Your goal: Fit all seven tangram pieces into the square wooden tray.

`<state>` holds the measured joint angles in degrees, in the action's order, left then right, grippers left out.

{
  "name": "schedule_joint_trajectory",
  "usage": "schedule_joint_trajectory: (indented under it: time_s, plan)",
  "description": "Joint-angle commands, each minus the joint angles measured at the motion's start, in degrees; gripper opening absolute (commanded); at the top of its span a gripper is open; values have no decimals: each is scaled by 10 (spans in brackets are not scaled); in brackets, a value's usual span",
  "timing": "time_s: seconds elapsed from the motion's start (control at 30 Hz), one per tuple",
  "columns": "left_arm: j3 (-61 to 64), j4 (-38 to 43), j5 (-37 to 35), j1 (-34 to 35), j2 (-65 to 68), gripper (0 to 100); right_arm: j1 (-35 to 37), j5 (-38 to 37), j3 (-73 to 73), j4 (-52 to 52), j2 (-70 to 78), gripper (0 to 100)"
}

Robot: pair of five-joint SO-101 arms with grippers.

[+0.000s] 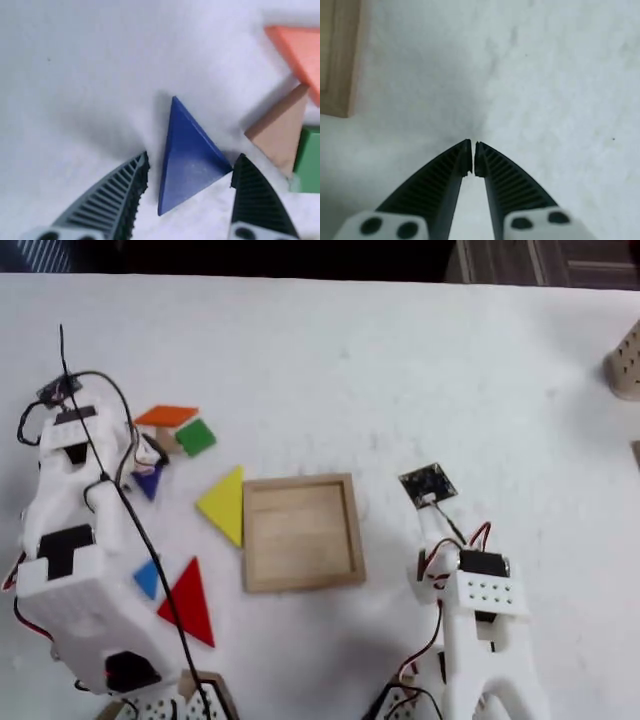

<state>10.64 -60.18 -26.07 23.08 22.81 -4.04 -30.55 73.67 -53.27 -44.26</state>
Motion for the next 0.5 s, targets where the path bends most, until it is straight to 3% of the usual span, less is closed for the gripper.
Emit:
schedule_joint_trajectory:
  time_s: [0.0, 0.33, 0.47]
  plan:
    - [-65, -62, -4, 0, 30, 274, 16, -7, -1, 7, -15, 18]
    - [-229, -179, -3, 3, 143, 273, 26, -8, 8, 8, -21, 18]
    - [-230, -180, 23, 1, 143, 144, 26, -8, 8, 8, -21, 18]
